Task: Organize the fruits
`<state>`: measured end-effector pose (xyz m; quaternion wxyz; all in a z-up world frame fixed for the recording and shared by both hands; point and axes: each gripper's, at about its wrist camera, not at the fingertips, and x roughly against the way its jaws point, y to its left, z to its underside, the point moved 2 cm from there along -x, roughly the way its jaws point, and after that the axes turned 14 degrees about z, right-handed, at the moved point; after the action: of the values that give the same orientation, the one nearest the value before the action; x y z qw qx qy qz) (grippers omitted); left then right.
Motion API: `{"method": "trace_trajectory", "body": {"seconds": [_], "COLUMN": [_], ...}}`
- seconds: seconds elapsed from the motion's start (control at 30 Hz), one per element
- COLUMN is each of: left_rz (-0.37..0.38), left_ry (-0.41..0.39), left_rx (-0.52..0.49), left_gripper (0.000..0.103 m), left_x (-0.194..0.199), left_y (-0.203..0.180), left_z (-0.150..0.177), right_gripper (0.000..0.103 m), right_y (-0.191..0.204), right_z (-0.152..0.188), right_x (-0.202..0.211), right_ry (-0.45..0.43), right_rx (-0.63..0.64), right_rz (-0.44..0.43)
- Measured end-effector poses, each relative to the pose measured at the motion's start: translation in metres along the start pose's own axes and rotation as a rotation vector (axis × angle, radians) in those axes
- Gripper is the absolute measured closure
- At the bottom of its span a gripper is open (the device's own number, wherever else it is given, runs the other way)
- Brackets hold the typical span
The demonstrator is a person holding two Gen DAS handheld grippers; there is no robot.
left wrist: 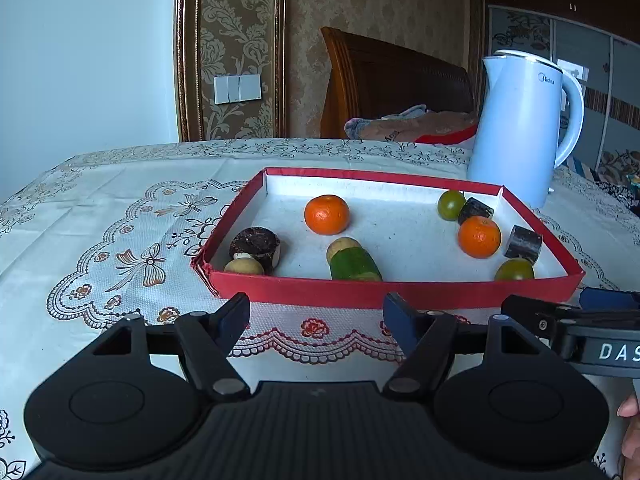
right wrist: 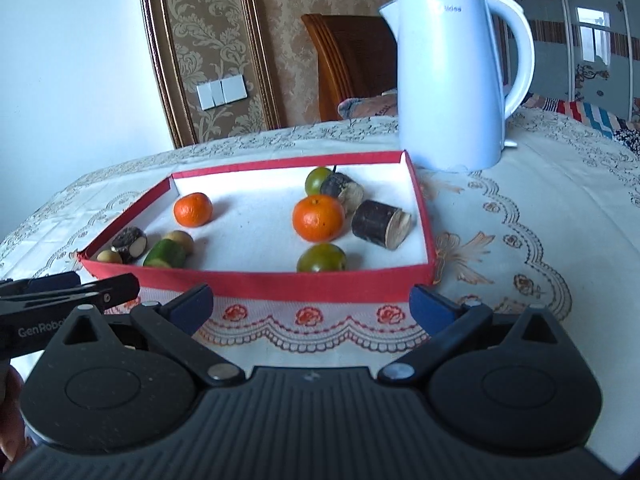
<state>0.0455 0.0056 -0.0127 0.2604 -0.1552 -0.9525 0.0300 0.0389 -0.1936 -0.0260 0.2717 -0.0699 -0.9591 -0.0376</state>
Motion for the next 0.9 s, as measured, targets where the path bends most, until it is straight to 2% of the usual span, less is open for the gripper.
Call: {"method": "trace_trajectory", "body": {"seconds": [0.17, 0.9], "left_rz": [0.001, 0.000], "left_ry": [0.008, 0.015], "left_rx": [0.008, 0.013], "left_gripper": [0.030, 0.030], "left_x": [-0.0015, -0.0030], "left_y": [0.0010, 0.0028], "left_z": [0.0000, 0.0009], "right_gripper": [0.000, 0.000], "right_y": [0.0057, 0.0052], "right_z": [0.0028, 0.0029], "right_x": [-0.0018, -0.0057], "right_ry": [0.015, 0.040], "right_rx": [0.032, 0.025], "right_rz": [0.008, 0.013]}}
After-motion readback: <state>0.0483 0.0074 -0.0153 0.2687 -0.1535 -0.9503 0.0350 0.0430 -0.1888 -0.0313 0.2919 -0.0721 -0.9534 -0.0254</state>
